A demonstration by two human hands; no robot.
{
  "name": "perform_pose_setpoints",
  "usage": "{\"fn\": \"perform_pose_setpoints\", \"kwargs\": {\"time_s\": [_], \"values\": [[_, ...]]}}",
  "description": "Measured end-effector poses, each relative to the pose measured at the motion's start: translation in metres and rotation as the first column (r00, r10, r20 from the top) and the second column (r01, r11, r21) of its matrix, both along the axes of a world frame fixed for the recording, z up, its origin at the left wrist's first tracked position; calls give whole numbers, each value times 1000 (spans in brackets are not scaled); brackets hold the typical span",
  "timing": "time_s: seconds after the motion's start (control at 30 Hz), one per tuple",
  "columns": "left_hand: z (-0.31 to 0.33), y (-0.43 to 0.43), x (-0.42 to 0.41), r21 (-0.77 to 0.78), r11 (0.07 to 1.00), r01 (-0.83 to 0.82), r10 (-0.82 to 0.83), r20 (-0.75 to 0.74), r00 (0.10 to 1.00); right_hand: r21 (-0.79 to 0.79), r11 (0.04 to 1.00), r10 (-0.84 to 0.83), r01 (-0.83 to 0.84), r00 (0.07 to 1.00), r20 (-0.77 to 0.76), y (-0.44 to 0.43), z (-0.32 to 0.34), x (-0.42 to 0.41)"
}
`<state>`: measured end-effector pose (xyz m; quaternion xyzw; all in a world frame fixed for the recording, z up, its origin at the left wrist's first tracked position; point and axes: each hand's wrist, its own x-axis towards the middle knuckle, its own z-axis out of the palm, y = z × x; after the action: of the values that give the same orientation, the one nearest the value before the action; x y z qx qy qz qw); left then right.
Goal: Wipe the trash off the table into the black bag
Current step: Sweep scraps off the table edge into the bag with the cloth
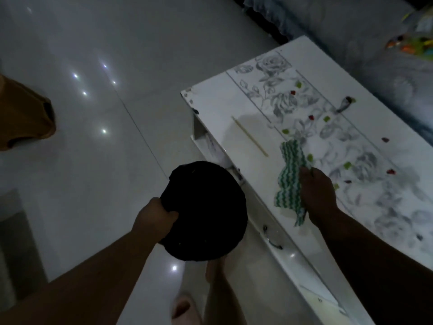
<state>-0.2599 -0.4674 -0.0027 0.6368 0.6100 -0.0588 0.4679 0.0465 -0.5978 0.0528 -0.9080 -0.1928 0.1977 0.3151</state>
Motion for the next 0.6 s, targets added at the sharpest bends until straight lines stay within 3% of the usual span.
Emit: {"fn": "perform_pose_setpoints", "kwargs": {"time_s": [0.23,0.43,0.6], "values": [[17,-90,10,38,999,-23,23,-3,1000,-23,1000,-15,15,1000,23,-106,6,17],[25,-177,42,51,998,-48,53,-102,993,-19,999,-43,43,999,13,-197,6,65],[31,-240,71,86,994,-65,82,-204,976,-18,999,47,-46,998,39,-255,-4,107]]}}
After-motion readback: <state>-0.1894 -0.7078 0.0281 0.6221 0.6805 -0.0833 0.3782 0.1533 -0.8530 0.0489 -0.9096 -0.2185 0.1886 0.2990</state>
